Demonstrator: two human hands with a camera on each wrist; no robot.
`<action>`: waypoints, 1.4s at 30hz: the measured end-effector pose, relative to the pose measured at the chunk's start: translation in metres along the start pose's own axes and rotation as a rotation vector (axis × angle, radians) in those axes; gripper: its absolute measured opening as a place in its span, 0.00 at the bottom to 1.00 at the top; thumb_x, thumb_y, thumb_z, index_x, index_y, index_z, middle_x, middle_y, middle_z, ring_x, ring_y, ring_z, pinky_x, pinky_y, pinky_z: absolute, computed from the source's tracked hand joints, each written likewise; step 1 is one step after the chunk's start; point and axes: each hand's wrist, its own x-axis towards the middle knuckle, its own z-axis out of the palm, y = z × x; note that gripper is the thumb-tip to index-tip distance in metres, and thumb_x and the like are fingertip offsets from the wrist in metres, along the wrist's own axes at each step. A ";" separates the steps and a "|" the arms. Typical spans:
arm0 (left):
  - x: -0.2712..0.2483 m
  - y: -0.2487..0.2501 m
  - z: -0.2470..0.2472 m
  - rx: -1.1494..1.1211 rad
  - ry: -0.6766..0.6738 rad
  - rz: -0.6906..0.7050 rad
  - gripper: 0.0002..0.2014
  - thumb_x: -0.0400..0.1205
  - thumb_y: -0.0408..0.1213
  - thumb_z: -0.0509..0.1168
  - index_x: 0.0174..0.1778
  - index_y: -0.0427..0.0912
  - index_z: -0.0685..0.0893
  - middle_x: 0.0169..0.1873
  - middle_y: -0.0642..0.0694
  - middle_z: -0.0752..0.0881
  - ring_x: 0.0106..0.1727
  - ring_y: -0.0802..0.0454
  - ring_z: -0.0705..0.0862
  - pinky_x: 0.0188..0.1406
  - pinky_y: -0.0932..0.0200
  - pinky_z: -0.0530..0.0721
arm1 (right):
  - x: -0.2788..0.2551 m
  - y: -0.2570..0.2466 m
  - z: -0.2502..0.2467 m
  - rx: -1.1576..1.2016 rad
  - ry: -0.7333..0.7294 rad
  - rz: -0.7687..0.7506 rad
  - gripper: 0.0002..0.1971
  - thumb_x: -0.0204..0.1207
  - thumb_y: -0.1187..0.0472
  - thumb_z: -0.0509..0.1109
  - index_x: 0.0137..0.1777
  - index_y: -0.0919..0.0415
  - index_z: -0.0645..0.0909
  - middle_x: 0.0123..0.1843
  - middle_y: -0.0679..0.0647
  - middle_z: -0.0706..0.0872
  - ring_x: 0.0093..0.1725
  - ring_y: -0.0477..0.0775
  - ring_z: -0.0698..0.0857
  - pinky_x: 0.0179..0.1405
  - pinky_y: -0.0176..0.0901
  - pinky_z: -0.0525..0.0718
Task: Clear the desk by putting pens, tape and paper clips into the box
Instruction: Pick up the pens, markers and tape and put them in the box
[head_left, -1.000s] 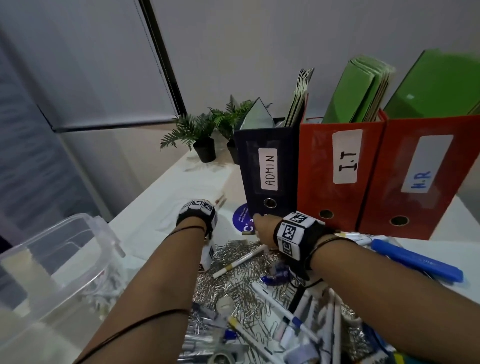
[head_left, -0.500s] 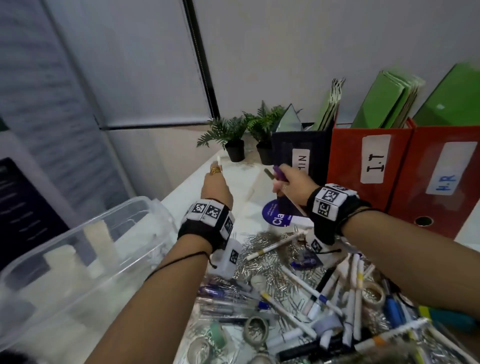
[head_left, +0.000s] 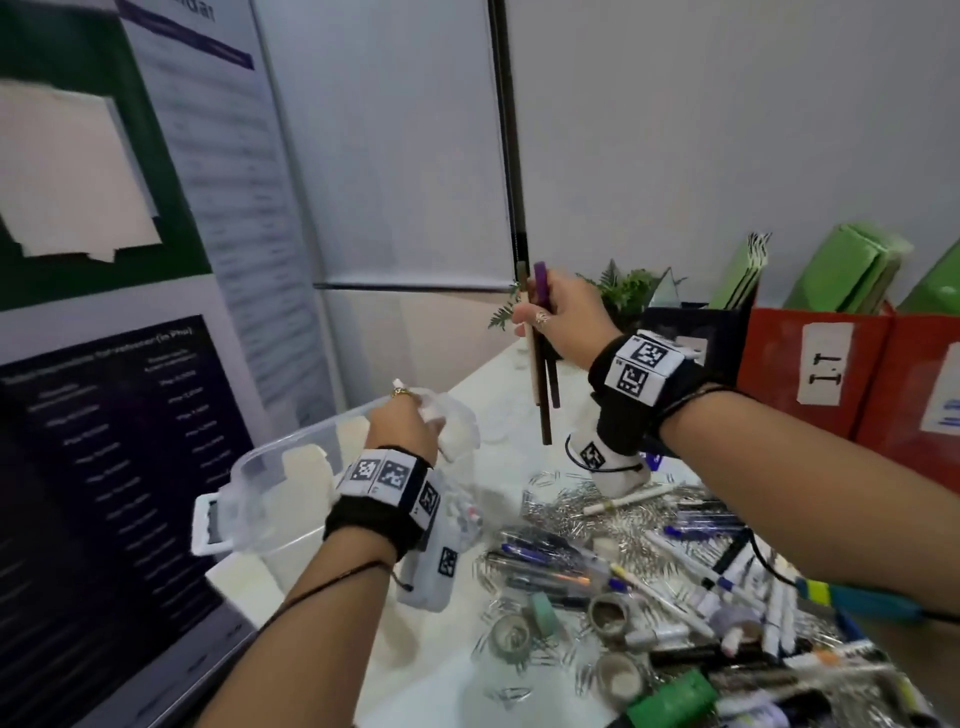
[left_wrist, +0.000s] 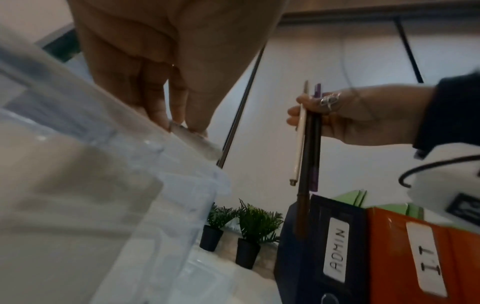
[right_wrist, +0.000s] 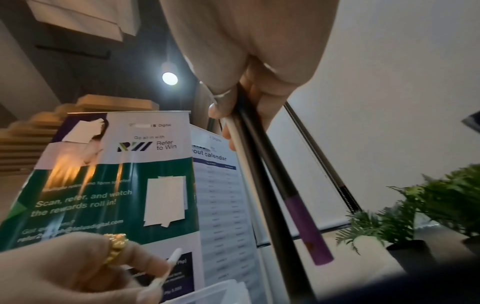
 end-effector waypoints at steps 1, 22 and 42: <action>0.003 0.000 0.001 -0.038 0.009 -0.001 0.21 0.79 0.39 0.66 0.68 0.37 0.77 0.61 0.36 0.84 0.63 0.39 0.81 0.59 0.54 0.78 | -0.003 -0.006 0.004 0.004 0.005 -0.016 0.10 0.78 0.63 0.69 0.56 0.67 0.78 0.45 0.56 0.88 0.41 0.52 0.90 0.41 0.33 0.87; -0.009 0.014 -0.012 -0.355 -0.288 0.344 0.14 0.80 0.44 0.68 0.40 0.35 0.87 0.32 0.41 0.85 0.36 0.49 0.82 0.48 0.51 0.83 | -0.019 -0.015 0.052 0.294 -0.062 0.214 0.14 0.77 0.71 0.68 0.60 0.76 0.75 0.44 0.61 0.85 0.36 0.53 0.86 0.38 0.39 0.89; 0.013 -0.032 -0.005 0.119 -0.165 0.112 0.18 0.85 0.45 0.58 0.67 0.42 0.79 0.64 0.42 0.83 0.66 0.43 0.79 0.65 0.53 0.75 | 0.008 -0.032 0.085 0.236 0.377 -0.162 0.07 0.73 0.64 0.74 0.47 0.60 0.78 0.37 0.48 0.81 0.44 0.55 0.89 0.51 0.48 0.89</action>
